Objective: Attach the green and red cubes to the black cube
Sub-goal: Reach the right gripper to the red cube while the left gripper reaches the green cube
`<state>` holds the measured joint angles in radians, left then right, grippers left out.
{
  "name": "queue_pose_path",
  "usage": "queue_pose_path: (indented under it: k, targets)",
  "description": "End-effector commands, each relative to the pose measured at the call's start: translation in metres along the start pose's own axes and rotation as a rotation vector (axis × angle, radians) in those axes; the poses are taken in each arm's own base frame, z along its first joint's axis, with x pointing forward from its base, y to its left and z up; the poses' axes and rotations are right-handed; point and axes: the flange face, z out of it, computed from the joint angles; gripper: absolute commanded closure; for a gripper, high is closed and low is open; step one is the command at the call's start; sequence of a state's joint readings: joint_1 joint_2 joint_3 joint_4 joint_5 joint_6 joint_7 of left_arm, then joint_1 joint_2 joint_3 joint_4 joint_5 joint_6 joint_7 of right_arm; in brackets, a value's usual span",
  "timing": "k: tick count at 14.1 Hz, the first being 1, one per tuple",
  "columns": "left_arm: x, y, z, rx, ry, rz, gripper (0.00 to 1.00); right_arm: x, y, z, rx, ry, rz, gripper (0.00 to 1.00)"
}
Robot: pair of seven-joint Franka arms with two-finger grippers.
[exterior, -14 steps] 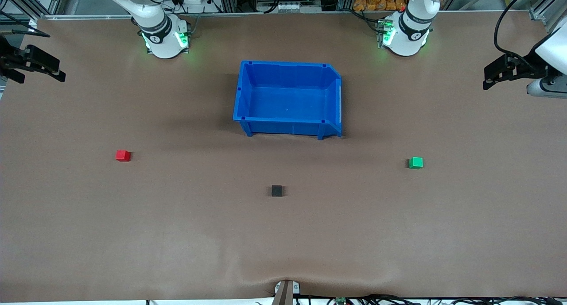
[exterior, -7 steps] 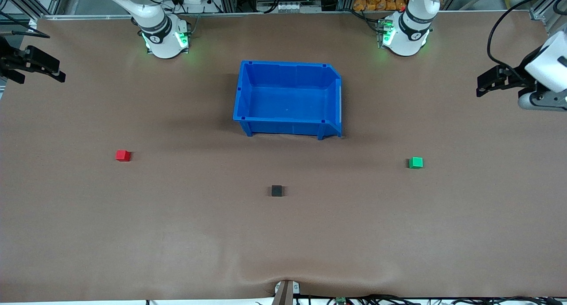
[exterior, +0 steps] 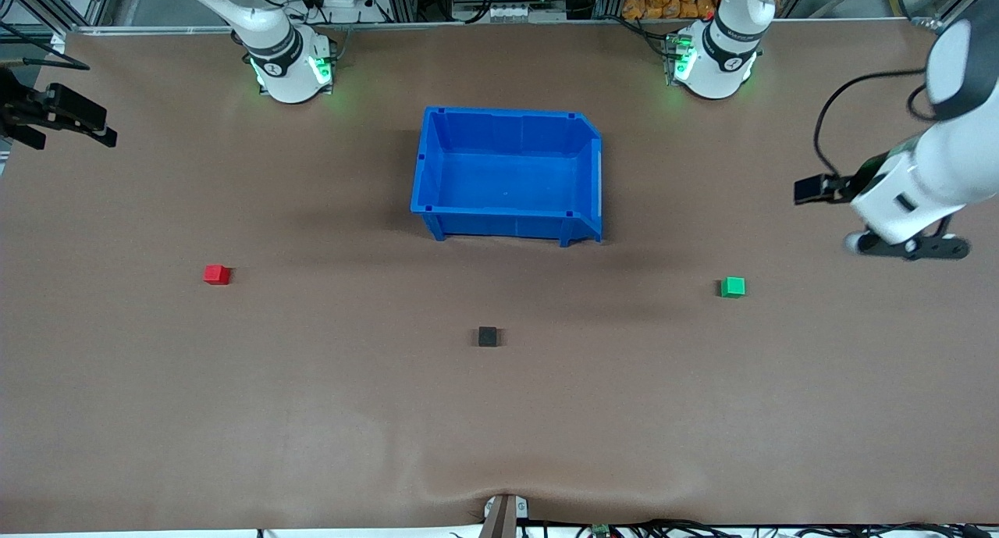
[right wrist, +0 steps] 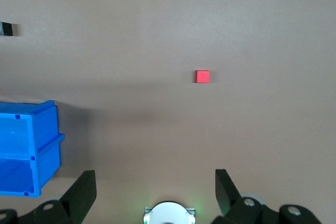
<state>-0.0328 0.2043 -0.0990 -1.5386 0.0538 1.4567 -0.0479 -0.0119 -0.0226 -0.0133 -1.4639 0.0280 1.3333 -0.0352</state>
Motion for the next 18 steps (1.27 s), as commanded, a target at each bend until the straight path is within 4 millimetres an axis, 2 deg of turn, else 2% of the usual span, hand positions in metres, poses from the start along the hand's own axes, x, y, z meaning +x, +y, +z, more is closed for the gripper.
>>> queue_pose_path:
  k: [1,4,6,7,8,9,10,11,13,14,15,16,17,18]
  targets:
    - [0.017,0.015,0.028,-0.005,-0.008,0.002,0.0,0.001,0.005,-0.001,-0.007,-0.006,0.001,0.0]
    - [0.029,0.028,0.076,-0.008,0.037,-0.002,0.0,0.002,0.005,0.001,-0.01,-0.01,0.007,0.0]
    - [0.034,0.033,0.105,-0.012,0.068,-0.017,0.0,0.019,0.008,0.019,-0.021,-0.043,0.005,0.0]
    - [0.036,0.036,0.119,-0.015,0.086,-0.017,0.0,0.028,0.01,0.03,-0.018,-0.058,0.005,0.0]
    - [0.038,0.036,0.131,-0.018,0.107,-0.017,0.0,0.046,0.014,0.056,-0.017,-0.107,0.011,0.0]
    - [0.04,0.035,0.142,-0.022,0.129,-0.018,0.0,0.058,0.019,0.071,-0.014,-0.128,0.026,0.0]
    - [0.041,0.033,0.153,-0.026,0.147,-0.021,0.0,0.066,0.023,0.075,-0.017,-0.104,0.03,0.0]
    - [0.043,0.032,0.162,-0.03,0.168,-0.023,0.0,0.072,0.032,0.091,-0.009,-0.122,0.046,0.0]
    - [0.054,0.032,0.182,-0.04,0.207,-0.025,0.0,0.096,0.043,0.143,0.004,-0.208,0.065,0.0]
    - [0.06,0.03,0.19,-0.045,0.219,-0.029,0.0,0.108,0.06,0.171,0.028,-0.24,0.094,0.0]
    - [0.068,0.029,0.198,-0.045,0.236,-0.028,0.0,0.125,0.073,0.205,0.057,-0.25,0.115,0.0]
    - [0.076,0.025,0.205,-0.05,0.248,-0.036,0.0,0.138,0.091,0.25,0.075,-0.294,0.137,0.0]
    - [0.085,0.019,0.212,-0.056,0.249,-0.051,0.0,0.144,0.102,0.28,0.084,-0.332,0.149,0.0]
    - [0.09,0.013,0.219,-0.06,0.24,-0.068,0.0,0.148,0.101,0.3,0.084,-0.356,0.147,0.0]
